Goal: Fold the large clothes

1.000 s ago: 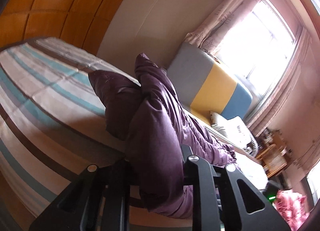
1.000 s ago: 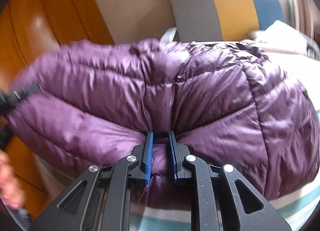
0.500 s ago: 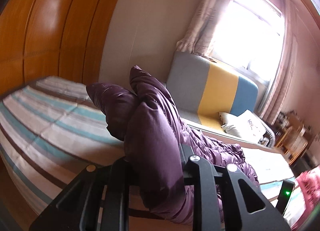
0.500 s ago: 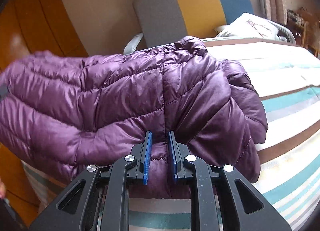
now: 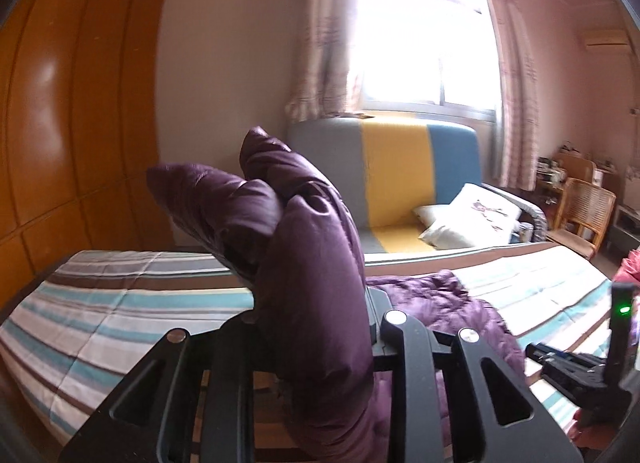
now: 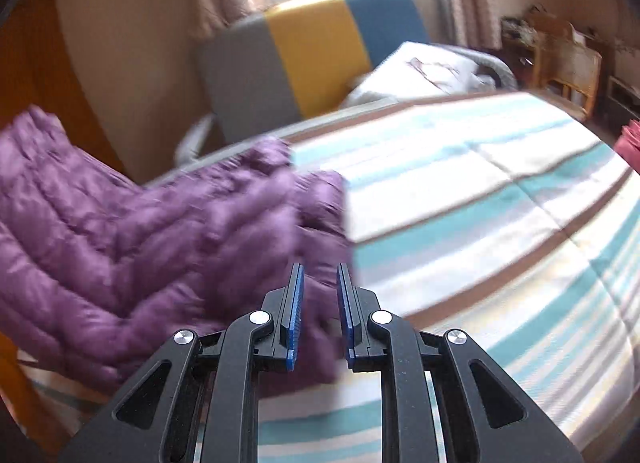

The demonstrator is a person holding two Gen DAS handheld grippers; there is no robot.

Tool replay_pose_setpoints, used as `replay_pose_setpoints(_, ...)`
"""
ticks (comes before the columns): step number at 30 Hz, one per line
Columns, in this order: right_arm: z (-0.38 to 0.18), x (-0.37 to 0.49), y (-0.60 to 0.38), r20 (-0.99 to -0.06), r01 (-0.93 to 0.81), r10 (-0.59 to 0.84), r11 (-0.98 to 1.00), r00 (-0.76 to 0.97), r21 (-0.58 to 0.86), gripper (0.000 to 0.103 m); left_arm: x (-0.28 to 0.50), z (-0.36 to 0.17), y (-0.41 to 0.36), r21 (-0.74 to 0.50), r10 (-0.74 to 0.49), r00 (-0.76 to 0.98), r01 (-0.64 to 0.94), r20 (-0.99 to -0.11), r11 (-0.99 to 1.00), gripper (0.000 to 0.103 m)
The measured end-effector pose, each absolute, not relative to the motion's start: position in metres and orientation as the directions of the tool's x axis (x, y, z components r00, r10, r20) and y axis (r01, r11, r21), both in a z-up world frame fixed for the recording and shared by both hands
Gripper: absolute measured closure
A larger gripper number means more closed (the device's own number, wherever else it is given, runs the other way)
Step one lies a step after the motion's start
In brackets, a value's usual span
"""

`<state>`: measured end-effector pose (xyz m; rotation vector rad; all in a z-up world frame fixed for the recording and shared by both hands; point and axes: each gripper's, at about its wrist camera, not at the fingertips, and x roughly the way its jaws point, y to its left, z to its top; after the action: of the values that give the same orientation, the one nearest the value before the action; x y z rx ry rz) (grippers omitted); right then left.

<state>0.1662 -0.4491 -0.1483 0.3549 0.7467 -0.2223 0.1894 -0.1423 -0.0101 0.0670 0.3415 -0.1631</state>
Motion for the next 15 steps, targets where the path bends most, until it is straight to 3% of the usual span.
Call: replay_pose_setpoints(15,-0.149,0.154,-0.488,-0.686,0.405,-0.082,0.855,0.723,0.325,0.086,0.188,-0.044,-0.227,0.111,-0.35,0.829,0.436,-0.436,0.893,0.077)
